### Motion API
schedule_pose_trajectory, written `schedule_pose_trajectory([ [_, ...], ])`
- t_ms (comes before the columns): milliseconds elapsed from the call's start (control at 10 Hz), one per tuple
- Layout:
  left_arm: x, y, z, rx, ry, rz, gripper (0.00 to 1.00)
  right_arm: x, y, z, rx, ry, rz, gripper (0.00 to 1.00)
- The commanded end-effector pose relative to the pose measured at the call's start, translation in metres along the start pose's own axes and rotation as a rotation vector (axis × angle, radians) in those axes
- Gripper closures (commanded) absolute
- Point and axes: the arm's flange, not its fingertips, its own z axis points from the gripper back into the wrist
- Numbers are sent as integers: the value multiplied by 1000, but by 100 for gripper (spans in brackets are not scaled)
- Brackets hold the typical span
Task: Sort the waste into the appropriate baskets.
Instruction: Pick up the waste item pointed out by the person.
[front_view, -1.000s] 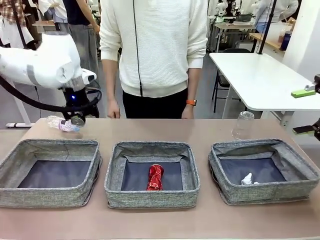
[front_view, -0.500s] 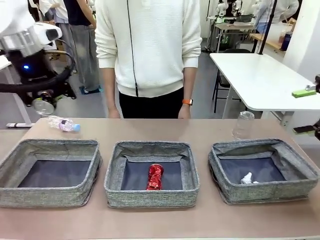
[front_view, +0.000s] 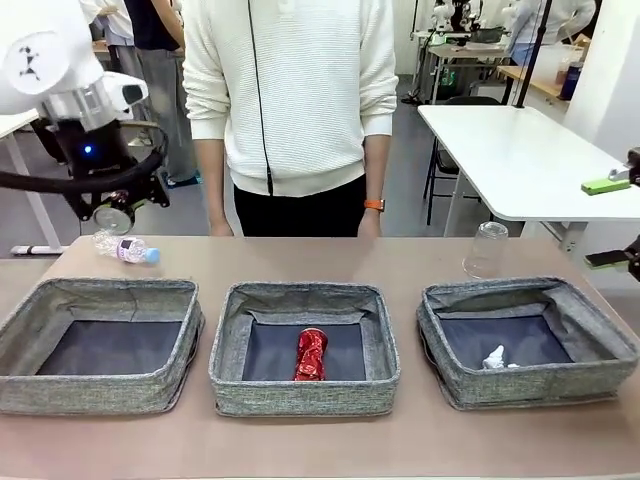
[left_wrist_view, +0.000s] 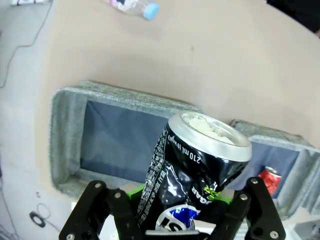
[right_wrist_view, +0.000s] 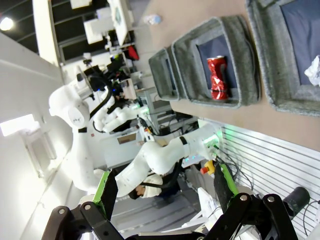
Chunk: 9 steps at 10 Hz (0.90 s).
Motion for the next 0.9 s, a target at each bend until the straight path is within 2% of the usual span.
schedule_pose_trajectory([
  [0,-26,-60,70,30,-86,-5,100,3,3,-1,8,-10,20,0],
  [100,-42,-100,122,-23,-112,-72,100,3,3,-1,8,-10,20,0],
  [200,-59,-134,160,-24,-79,-99,100,3,3,-1,8,-10,20,0],
  [300,-76,-165,188,51,-40,-29,100,3,3,-1,8,-10,20,0],
  [400,-92,-189,212,11,-11,-52,100,3,3,-1,8,-10,20,0],
  [600,-114,-217,240,-10,-25,-127,100,3,3,-1,8,-10,20,0],
  [800,-116,-231,254,-60,-43,-105,100,3,3,-1,8,-10,20,0],
])
